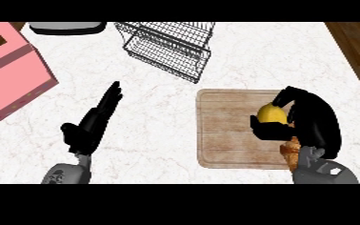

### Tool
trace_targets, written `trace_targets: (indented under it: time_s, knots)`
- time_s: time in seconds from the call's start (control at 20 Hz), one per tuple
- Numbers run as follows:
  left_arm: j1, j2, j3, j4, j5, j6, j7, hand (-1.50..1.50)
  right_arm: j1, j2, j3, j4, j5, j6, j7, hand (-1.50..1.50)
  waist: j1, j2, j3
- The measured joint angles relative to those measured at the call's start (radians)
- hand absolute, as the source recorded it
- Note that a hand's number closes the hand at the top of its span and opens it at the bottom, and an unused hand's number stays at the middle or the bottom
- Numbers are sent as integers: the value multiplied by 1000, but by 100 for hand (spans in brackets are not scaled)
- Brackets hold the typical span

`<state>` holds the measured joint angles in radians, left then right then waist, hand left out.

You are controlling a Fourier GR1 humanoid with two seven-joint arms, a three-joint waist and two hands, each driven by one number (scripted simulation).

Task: Pick the lemon from the cutting board and place it in the tiered basket

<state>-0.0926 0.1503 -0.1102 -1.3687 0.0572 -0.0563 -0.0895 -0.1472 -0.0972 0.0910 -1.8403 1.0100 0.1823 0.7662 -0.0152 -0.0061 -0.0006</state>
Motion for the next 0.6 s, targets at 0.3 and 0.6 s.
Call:
trace_targets:
  time_s: [0.3,0.6]
  knots:
    - [-13,8,9,-3,5,-15,14,0,-167,37,0,-157,-15,30,76,150,13,2,0]
    - [-17,-9,1,11,-11,-17,2,0,-472,81,-21,-113,-20,103,198,150,22,5,-1]
